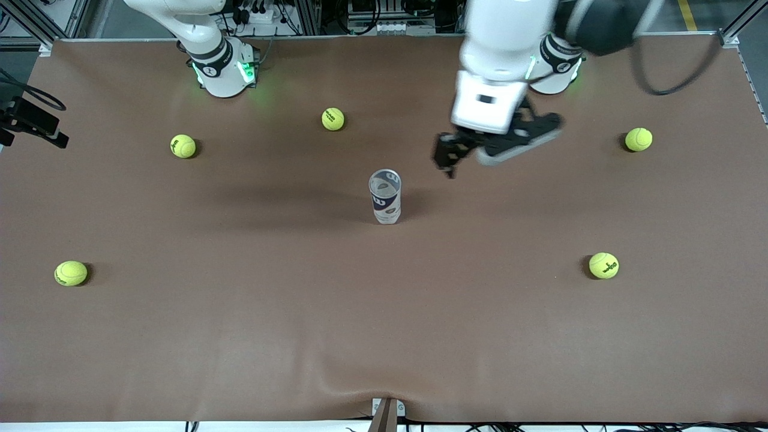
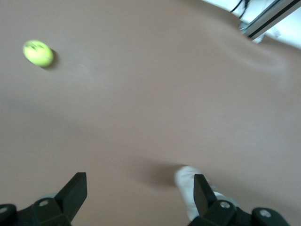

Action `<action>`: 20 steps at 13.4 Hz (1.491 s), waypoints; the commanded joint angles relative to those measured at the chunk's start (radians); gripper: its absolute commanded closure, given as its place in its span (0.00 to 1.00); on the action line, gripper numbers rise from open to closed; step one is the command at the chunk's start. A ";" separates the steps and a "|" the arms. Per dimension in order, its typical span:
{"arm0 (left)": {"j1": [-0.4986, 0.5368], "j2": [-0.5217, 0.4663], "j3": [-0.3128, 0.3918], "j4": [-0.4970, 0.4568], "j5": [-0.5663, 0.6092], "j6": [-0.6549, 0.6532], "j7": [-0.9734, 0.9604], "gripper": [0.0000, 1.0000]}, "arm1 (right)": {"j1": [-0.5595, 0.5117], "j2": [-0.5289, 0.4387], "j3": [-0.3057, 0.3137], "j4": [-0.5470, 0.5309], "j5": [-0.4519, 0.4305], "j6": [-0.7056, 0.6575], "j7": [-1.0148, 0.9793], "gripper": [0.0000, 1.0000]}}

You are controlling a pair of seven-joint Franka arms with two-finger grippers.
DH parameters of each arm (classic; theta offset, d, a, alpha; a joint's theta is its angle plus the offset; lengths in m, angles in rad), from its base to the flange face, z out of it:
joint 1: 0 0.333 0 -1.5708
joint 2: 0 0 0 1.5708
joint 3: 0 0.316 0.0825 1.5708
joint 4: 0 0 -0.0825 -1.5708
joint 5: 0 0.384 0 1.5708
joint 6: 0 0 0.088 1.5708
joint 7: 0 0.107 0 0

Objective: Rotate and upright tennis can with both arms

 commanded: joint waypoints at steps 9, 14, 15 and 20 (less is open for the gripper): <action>0.356 -0.258 -0.007 -0.242 -0.099 -0.113 0.701 0.00 | -0.002 -0.005 -0.002 0.008 0.009 -0.013 0.007 0.00; 0.459 -0.381 -0.004 -0.401 -0.128 -0.001 0.806 0.00 | -0.004 -0.007 -0.004 0.008 0.008 -0.013 0.007 0.00; 0.480 -0.387 -0.005 -0.399 -0.128 -0.006 0.829 0.00 | -0.004 -0.007 -0.004 0.008 0.009 -0.013 0.007 0.00; 0.509 -0.346 -0.002 -0.289 -0.128 -0.068 0.831 0.00 | -0.002 -0.005 -0.002 0.008 0.009 -0.013 0.007 0.00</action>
